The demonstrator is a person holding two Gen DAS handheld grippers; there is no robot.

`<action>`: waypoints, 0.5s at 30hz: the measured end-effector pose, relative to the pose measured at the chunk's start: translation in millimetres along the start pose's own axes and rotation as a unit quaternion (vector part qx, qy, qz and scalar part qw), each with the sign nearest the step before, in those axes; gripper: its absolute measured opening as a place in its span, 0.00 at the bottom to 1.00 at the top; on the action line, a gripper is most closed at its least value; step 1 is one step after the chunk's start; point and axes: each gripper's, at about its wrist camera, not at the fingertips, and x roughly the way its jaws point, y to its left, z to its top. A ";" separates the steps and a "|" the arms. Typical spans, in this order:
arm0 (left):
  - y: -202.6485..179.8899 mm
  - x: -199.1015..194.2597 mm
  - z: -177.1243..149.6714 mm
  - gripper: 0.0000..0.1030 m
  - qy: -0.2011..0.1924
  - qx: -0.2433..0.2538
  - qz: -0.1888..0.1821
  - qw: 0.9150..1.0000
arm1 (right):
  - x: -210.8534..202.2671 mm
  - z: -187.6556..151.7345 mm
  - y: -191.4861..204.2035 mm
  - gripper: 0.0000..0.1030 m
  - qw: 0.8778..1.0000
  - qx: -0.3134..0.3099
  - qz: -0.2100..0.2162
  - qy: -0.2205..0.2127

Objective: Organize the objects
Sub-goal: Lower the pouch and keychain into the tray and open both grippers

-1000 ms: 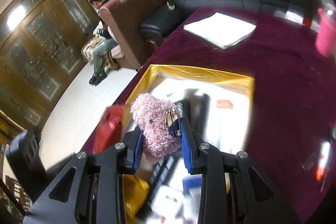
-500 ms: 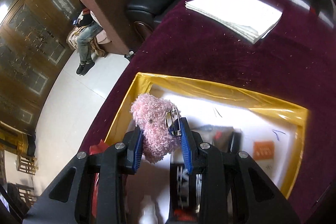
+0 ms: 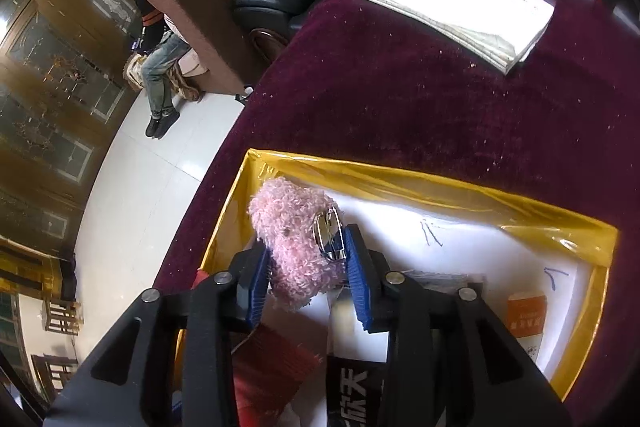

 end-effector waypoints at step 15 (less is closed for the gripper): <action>7.7 -38.1 -3.2 0.55 -0.046 -0.017 -0.023 0.999 | -67.0 -32.4 -7.8 0.43 0.997 0.008 0.052 -0.063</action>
